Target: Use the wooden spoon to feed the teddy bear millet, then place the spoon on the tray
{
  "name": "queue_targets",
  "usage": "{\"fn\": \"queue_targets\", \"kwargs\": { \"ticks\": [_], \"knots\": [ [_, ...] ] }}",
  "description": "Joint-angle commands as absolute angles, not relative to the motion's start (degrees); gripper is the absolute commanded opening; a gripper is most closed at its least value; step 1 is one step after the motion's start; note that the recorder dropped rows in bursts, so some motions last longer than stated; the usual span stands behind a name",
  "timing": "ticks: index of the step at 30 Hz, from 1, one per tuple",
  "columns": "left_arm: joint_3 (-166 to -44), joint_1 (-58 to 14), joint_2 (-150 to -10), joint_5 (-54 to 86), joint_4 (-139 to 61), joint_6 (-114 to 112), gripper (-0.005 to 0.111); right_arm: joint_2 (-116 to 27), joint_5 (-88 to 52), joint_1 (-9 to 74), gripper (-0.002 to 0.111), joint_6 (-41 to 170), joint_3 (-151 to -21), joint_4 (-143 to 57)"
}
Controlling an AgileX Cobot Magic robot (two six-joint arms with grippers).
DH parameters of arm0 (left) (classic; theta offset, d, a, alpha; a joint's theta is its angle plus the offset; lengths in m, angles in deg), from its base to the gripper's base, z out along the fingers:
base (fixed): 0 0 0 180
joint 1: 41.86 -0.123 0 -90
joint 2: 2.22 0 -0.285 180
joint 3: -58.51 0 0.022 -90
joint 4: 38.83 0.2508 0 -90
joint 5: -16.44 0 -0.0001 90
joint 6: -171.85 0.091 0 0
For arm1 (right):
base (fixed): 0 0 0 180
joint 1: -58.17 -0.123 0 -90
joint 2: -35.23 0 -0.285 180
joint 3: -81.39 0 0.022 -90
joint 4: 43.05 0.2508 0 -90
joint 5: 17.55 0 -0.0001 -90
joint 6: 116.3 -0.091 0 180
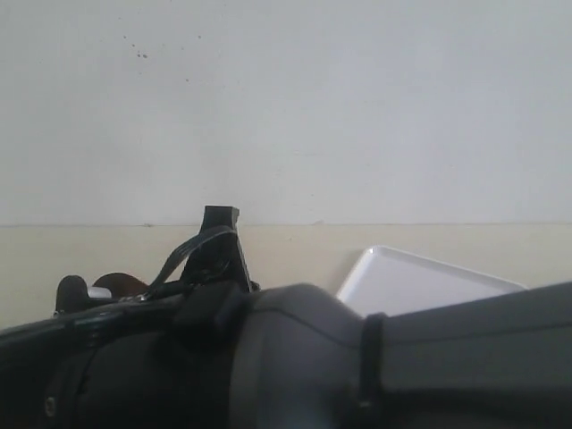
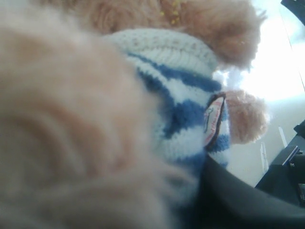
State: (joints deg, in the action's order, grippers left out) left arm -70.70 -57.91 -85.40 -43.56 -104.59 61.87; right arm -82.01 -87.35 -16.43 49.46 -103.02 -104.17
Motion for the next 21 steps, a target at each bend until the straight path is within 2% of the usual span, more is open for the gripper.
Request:
{"fn": "queue_targets", "kwargs": {
  "ticks": [1,21],
  "knots": [
    [-70.6,-58.1,-84.8,-44.6,-105.4,62.2,0.004,-80.5,-87.5,-16.7,0.000,48.7,-101.7,-106.7],
    [-70.6,-58.1,-84.8,-44.6,-105.4,62.2,0.004,-76.3,-87.5,-17.8,0.000,41.5,-97.4,-111.0]
  ]
}}
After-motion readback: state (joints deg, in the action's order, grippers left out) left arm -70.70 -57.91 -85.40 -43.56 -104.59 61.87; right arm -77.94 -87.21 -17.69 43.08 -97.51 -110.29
